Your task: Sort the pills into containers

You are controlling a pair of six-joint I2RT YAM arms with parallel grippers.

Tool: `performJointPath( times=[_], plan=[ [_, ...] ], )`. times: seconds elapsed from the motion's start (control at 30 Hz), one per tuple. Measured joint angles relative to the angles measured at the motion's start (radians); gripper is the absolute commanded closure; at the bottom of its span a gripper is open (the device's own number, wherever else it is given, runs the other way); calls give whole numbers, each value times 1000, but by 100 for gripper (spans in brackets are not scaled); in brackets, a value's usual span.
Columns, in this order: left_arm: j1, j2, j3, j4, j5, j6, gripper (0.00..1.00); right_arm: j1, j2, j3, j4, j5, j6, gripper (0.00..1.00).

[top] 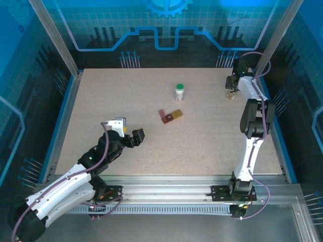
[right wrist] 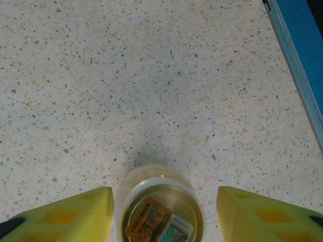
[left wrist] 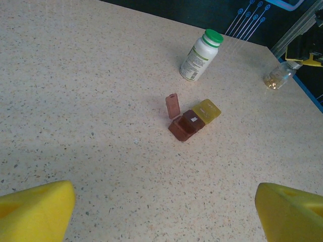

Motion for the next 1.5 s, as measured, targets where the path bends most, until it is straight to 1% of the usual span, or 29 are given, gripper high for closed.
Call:
performJointPath(
  times=[0.1,0.27,0.33,0.4,0.5,0.6,0.77,0.93,1.03,1.13,1.23,1.33,1.4,1.5],
  plan=[
    [0,3,0,1,0,0,7,0,14,11,-3,-3,0,48],
    [0,7,0,2,0,0,7,0,22,12,-11,-4,0,58],
    [0,8,0,1,0,0,7,-1,22,12,-8,-3,0,64],
    [0,8,0,2,1,0,7,-1,22,11,-3,-4,0,68],
    [0,8,0,2,5,0,7,-1,6,-16,16,-10,3,71],
    [0,13,0,3,9,0,7,0,-47,-90,25,-14,5,73],
    [0,56,0,46,50,-1,7,25,-234,-281,33,-14,50,74],
    [0,142,0,116,91,-21,7,124,-518,-444,31,-40,103,73],
    [-6,181,3,175,153,-8,7,212,-665,-495,21,-85,111,73],
    [-24,244,38,233,213,35,7,311,-769,-511,-9,-135,114,72],
    [-48,373,132,292,265,112,7,399,-827,-514,-36,-182,120,72],
    [-55,515,217,385,313,202,8,478,-842,-514,-65,-242,124,71],
    [-55,595,235,483,357,266,8,519,-842,-514,-89,-276,125,71],
    [-56,711,221,674,439,376,7,566,-842,-514,-109,-334,133,71]
  ],
)
